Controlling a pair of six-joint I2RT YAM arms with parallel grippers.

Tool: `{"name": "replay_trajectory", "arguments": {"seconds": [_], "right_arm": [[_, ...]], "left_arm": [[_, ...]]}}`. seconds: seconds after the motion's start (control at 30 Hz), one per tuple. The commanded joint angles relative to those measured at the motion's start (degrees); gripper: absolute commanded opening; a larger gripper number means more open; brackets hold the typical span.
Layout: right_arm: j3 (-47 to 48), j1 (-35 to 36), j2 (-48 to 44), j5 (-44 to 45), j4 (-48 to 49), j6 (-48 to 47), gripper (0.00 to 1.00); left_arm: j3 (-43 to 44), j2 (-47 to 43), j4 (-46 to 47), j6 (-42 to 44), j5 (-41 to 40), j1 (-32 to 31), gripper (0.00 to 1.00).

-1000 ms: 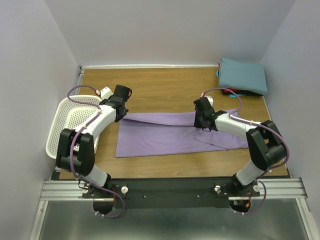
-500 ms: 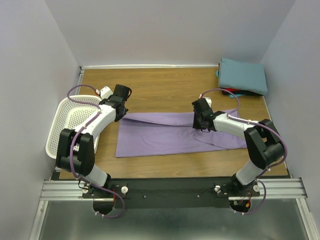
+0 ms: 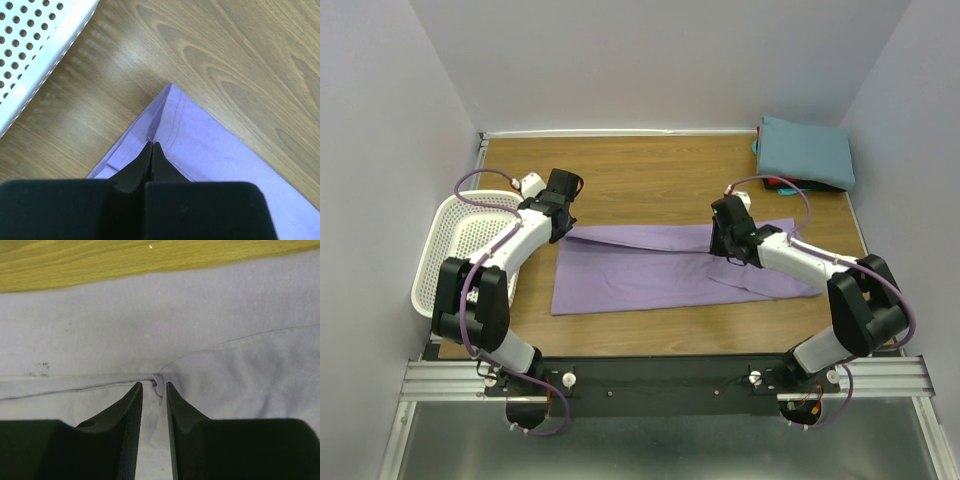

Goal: Fold and stack the t-shirts
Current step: Fold the tshirt

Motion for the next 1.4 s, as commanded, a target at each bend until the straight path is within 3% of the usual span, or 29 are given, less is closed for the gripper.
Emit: {"name": "replay_trajectory", "arguments": {"seconds": [0.0,0.23,0.4,1.0,1.37], "right_arm": [[-2.0,0.5,-0.5,0.8,-2.9,1.2,0.32],[-2.9,0.5,0.5,0.4,-2.9,1.8,0.3],[-2.9,0.5,0.8,0.5,-2.9,2.1,0.22],[-2.7,0.7,1.0,-0.6,-2.8,2.0,0.27],[-3.7,0.7,-0.1,0.5,-2.9,2.5,0.0]], "left_arm": [[1.5,-1.1,0.0,0.6,-0.9,0.3,0.0],[1.3,-1.1,0.3,0.6,-0.6,0.3,0.0],[1.3,-1.1,0.3,0.6,-0.5,0.3,0.0],[0.5,-1.0,1.0,0.6,-0.1,0.3,0.0],[0.7,-0.7,1.1,0.8,0.1,0.3,0.0]]}}
